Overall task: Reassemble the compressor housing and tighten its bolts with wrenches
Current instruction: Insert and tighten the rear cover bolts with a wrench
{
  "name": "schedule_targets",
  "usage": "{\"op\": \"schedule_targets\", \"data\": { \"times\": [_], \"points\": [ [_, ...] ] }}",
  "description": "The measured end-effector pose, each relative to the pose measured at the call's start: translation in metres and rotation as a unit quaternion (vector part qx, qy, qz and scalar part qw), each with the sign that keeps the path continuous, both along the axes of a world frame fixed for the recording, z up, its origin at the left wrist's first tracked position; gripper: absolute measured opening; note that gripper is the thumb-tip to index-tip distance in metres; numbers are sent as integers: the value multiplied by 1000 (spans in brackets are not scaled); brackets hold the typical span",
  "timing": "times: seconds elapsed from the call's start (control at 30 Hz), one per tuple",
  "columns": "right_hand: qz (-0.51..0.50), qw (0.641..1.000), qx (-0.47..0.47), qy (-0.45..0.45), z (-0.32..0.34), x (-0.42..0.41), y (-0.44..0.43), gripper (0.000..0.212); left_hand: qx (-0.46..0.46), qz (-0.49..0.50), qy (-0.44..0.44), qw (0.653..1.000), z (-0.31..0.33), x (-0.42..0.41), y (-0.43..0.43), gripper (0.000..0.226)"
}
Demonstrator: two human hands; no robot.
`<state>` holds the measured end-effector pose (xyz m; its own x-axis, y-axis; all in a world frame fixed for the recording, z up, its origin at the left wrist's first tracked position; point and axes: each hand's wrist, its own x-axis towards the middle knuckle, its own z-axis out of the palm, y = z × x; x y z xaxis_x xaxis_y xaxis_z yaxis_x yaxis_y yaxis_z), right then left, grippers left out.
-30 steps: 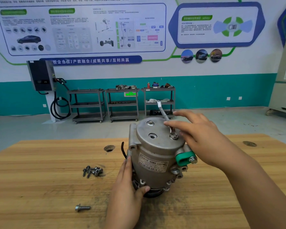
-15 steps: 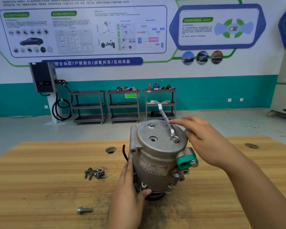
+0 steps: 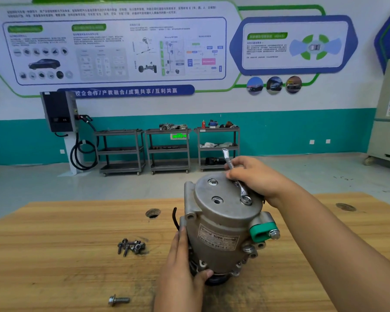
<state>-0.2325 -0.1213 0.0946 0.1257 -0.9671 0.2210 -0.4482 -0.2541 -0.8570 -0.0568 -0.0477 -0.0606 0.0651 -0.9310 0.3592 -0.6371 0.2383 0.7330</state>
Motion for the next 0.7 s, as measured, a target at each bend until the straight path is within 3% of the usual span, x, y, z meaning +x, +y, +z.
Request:
{"op": "schedule_targets", "data": {
  "times": [0.23, 0.37, 0.5, 0.7],
  "points": [
    [-68, 994, -62, -62, -12, 11, -2, 4, -5, -3, 15, 1000, 1, 0, 2, 108],
    [-89, 990, -60, -88, -13, 16, 2, 17, -7, -15, 23, 1000, 2, 4, 4, 105],
    [-98, 984, -73, -129, -13, 17, 6, 12, -7, -13, 21, 1000, 4, 5, 5, 103],
    [-43, 980, -49, -187, -5, 13, 14, 3, 0, -7, 21, 1000, 5, 5, 6, 106]
  ]
}}
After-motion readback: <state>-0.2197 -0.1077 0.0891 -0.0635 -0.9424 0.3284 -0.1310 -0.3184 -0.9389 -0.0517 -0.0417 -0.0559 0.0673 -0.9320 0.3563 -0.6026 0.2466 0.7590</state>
